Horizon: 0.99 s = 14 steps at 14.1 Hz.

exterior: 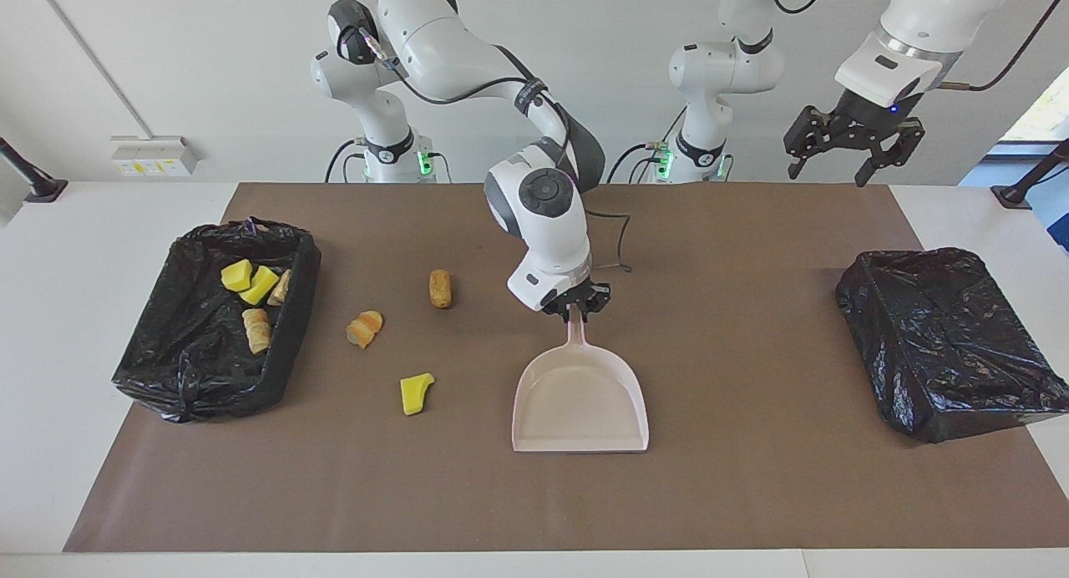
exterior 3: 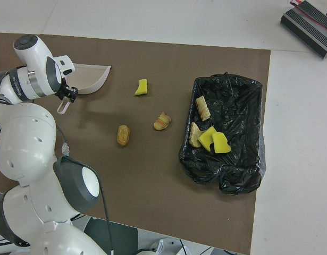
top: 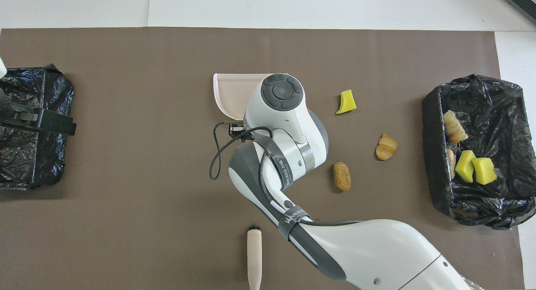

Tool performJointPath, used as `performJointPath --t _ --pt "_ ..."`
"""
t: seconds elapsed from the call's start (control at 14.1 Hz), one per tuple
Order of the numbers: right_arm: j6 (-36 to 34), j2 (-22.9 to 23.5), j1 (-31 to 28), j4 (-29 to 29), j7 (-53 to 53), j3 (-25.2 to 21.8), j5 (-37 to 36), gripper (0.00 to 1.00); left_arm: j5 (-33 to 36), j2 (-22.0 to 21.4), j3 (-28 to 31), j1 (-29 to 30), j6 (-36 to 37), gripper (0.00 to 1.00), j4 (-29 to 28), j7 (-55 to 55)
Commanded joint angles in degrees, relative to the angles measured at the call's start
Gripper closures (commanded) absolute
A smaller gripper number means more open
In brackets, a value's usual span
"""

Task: Sweep and dump trash in bin
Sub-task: 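Lower the dustpan onto the table and open the right gripper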

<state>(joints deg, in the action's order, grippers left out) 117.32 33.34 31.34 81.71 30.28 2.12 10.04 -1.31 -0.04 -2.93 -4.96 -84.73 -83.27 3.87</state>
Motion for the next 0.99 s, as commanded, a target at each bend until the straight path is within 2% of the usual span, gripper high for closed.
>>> performJointPath --t 0.0,0.21,0.35,0.57,0.71,0.92 --pt "0.63 -1.79 -0.93 2.14 -1.89 0.69 0.25 0.00 0.61 -0.32 -0.14 0.13 -2.27 0.00 -1.28 0.43" --pt "-2.69 -5.29 -2.07 2.49 -1.98 0.16 0.24 0.00 0.61 1.61 -1.72 -0.22 -4.29 0.00 -2.93 0.08" --pt "-9.35 -8.80 -6.01 2.40 -3.90 0.34 0.77 0.00 0.61 1.70 -5.14 0.22 -10.42 0.00 -7.23 -4.37" --pt "-19.29 -14.43 -7.26 3.36 -7.17 0.16 0.86 0.00 0.70 3.37 -11.37 0.39 -18.52 0.00 -12.60 -15.27" --pt "-22.56 -20.39 -6.82 9.57 -6.99 0.25 0.86 0.00 1.22 6.43 -14.89 0.13 -22.04 0.00 -13.14 -21.25" --pt "-22.49 -29.97 -4.81 23.44 -7.44 0.69 1.30 0.00 5.07 11.97 -19.37 -0.40 -27.32 0.00 -12.79 -30.65"
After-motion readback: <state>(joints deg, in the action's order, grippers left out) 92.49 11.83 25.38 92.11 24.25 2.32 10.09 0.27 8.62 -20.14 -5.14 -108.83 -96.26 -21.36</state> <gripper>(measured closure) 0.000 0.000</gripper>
